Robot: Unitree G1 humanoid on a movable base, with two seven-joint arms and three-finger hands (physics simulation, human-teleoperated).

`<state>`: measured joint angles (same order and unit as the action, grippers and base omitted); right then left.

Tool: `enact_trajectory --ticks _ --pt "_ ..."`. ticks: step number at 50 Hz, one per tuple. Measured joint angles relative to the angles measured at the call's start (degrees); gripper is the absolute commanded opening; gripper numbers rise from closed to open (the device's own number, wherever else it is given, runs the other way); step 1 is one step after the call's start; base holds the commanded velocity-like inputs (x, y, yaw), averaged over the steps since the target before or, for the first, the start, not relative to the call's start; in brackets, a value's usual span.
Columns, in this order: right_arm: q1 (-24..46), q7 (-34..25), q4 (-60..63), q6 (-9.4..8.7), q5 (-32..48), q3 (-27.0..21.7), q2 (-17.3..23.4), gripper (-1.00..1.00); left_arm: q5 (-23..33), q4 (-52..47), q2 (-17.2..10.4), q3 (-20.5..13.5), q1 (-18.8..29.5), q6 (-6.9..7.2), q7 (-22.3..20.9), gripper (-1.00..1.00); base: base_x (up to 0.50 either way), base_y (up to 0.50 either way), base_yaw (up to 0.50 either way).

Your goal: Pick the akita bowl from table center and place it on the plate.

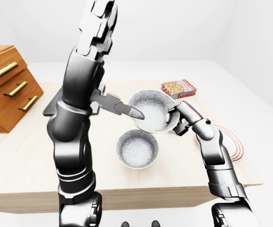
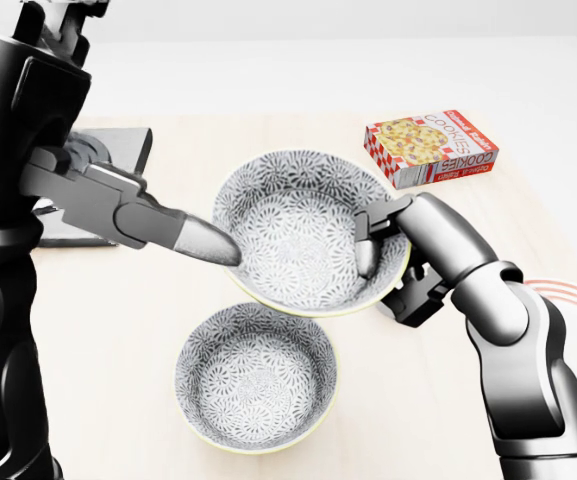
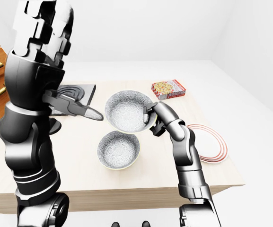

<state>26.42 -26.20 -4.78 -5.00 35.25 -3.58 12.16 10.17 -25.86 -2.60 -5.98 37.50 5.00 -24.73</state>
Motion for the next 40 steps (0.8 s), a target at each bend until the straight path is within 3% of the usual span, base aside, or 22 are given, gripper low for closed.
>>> enact_trajectory --ticks 6,13,22,40 --pt "-1.20 -0.80 1.79 0.00 -0.29 -0.93 0.78 -1.00 -12.03 -2.11 -3.50 -1.43 -1.89 0.00 8.06 1.00 0.00 0.00 0.00" --pt "-2.63 -1.93 4.18 0.00 -0.90 -2.58 2.18 -1.00 -17.92 -3.06 -6.42 -1.26 -3.80 0.00 12.79 1.00 0.00 0.00 0.00" --pt "-5.43 -3.53 7.53 0.00 -2.34 -6.00 4.73 -1.00 -18.12 -2.09 -7.71 -0.63 -5.90 0.00 13.78 1.00 0.00 0.00 0.00" --pt "-12.79 -4.23 9.92 0.00 -5.34 -14.20 9.08 -1.00 -14.83 -0.02 -7.16 0.31 -7.70 0.00 12.35 1.00 0.00 0.00 0.00"
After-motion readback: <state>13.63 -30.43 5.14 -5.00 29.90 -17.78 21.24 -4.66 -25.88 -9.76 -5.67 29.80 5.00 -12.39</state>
